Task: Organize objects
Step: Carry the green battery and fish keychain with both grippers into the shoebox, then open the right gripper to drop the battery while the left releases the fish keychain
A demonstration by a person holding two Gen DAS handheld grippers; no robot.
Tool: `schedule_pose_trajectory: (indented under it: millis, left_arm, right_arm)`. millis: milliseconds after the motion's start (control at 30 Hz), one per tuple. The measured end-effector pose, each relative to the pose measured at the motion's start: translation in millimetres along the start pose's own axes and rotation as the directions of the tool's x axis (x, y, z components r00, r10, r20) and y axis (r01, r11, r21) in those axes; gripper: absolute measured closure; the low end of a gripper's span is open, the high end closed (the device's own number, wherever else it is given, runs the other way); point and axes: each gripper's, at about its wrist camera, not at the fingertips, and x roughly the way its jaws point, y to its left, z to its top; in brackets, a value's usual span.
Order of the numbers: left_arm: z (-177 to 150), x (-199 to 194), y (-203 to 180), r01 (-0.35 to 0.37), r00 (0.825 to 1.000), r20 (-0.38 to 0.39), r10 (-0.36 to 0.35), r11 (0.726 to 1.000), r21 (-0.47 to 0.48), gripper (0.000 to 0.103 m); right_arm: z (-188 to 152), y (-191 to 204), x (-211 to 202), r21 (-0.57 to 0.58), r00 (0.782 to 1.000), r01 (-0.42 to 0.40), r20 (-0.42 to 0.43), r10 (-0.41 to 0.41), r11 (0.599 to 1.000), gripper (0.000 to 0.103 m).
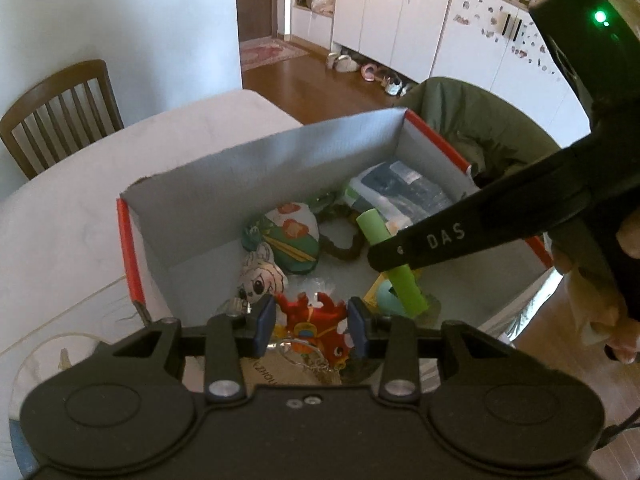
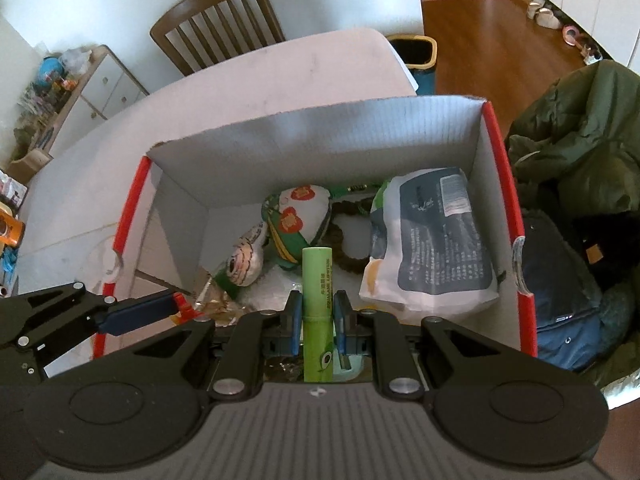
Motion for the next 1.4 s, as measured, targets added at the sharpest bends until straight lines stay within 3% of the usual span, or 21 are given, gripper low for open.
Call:
schedule_pose_trajectory:
  millis: [767, 1067, 1200, 1400]
  left_arm:
    - [2, 19, -1, -0.004, 1.0, -0.023, 0.003, 1.0, -0.02, 0.065]
    - [-2, 5, -2, 0.014, 1.0, 0.007, -0.014, 1.0, -0.013, 0.06]
    - [-5, -8, -1, 0.028, 0.999, 0.04, -0.028, 1.0, -0.012, 0.046]
    - [-10, -33, 4, 0.038, 0.995, 0.089, -0.038, 0.999, 0.001, 0.045]
  right_arm:
    - [2, 3, 15, -0.094, 0.999, -0.016, -0.044, 0.011, 0.995, 0.086]
    - [-6, 5, -16, -0.06, 1.0, -0.027, 0.015, 0.027, 0.998, 0.076]
    - [-13, 13, -35, -0.056, 0.998, -0.03, 0.055, 0.033, 0.998, 0.076]
    - [-24, 24, -61, -0.048, 0.992, -0.044, 0.119, 0.05, 0.998, 0.076]
